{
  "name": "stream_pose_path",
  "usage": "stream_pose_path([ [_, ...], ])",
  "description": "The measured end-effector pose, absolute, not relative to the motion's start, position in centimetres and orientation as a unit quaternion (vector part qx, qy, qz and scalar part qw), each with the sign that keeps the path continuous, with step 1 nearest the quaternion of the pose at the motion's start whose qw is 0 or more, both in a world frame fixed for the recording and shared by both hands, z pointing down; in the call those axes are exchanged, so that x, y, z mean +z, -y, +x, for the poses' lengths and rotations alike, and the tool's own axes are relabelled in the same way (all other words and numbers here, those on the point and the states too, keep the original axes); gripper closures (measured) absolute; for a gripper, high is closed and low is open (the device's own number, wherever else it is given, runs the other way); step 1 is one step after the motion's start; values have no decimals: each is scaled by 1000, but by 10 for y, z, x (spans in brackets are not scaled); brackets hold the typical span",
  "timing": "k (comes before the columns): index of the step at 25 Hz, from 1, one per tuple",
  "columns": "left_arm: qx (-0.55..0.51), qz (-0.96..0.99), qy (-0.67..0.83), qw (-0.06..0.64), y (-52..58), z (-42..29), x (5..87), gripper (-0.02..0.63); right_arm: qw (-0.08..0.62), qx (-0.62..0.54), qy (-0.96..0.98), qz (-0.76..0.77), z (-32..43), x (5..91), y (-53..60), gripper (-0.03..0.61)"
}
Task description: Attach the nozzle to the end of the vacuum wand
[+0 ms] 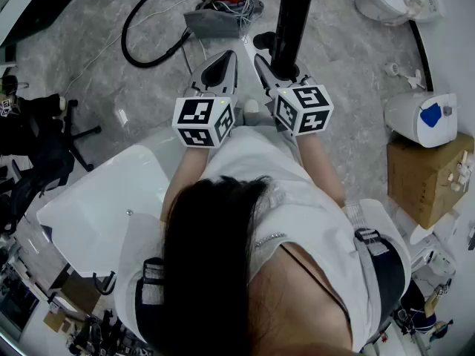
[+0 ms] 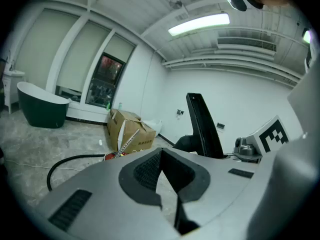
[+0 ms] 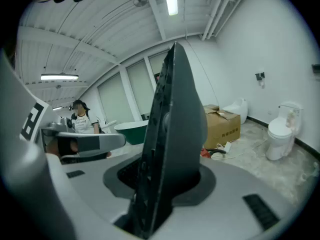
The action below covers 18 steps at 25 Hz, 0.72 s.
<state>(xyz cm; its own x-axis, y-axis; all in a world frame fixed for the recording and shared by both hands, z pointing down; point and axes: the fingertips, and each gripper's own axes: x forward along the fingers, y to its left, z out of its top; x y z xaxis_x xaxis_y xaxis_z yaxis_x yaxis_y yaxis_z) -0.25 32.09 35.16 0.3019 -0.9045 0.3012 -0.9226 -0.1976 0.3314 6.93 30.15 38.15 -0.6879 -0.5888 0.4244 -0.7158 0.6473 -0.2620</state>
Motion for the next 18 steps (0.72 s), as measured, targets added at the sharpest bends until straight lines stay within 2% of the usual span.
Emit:
stream_pose_path([
  [18,30,774,590,227,-306,1,351,612,124,208,904,352,76,368,-289,422],
])
